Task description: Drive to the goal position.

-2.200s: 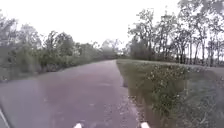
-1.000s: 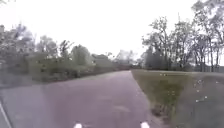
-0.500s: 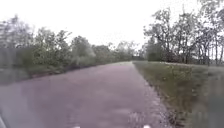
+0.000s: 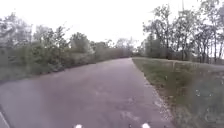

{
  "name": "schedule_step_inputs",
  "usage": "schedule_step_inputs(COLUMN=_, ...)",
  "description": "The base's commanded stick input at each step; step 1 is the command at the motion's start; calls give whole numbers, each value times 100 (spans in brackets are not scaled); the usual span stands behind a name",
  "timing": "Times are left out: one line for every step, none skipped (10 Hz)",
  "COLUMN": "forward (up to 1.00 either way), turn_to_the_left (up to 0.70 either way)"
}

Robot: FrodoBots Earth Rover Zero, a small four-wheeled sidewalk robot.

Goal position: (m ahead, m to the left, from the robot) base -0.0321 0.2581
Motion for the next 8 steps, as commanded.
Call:
schedule_step_inputs(forward=100, turn_to_the_left=-38)
schedule_step_inputs(forward=100, turn_to_the_left=-40)
schedule_step_inputs(forward=100, turn_to_the_left=-40)
schedule_step_inputs(forward=100, turn_to_the_left=-20)
schedule_step_inputs(forward=56, turn_to_the_left=0)
schedule_step_inputs(forward=0, turn_to_the_left=0)
schedule_step_inputs(forward=0, turn_to_the_left=0)
schedule_step_inputs(forward=0, turn_to_the_left=0)
